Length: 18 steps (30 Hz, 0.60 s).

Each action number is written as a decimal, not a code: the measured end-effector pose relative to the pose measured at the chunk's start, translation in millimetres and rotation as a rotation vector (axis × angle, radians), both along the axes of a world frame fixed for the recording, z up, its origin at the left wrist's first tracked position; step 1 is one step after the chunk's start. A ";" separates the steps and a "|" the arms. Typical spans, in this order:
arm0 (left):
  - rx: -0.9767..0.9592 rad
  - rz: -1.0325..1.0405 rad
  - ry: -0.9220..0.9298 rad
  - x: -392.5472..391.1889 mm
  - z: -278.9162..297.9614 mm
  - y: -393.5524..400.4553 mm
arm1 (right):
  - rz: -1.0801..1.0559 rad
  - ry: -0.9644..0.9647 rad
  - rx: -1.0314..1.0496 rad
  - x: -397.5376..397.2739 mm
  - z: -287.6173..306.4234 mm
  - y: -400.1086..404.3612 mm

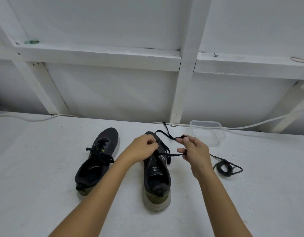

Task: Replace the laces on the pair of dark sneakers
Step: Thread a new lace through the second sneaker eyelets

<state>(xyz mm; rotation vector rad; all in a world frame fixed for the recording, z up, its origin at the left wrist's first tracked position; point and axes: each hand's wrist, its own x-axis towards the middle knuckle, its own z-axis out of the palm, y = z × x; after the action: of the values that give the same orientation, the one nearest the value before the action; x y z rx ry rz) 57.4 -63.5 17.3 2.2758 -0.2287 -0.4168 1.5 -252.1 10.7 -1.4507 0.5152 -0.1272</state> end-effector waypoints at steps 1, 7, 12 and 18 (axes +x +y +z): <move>-0.150 0.087 0.120 -0.8 3.5 1.2 | -0.018 -0.008 0.013 0.2 0.1 -0.5; -0.807 0.132 0.225 2.5 44.0 14.0 | 0.090 0.016 -0.075 2.9 4.1 5.5; -0.801 -0.010 0.027 7.0 91.4 8.2 | 0.335 -0.042 -0.203 9.3 19.4 25.5; -0.540 -0.092 -0.122 8.2 86.3 2.7 | 0.615 -0.154 -0.303 18.2 44.4 41.8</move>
<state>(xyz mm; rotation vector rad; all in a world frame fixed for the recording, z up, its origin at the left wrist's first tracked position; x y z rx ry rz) 65.6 -60.8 103.7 1.7640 -0.4506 -0.2266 19.7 -210.2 55.1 -1.8173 -0.0961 0.1796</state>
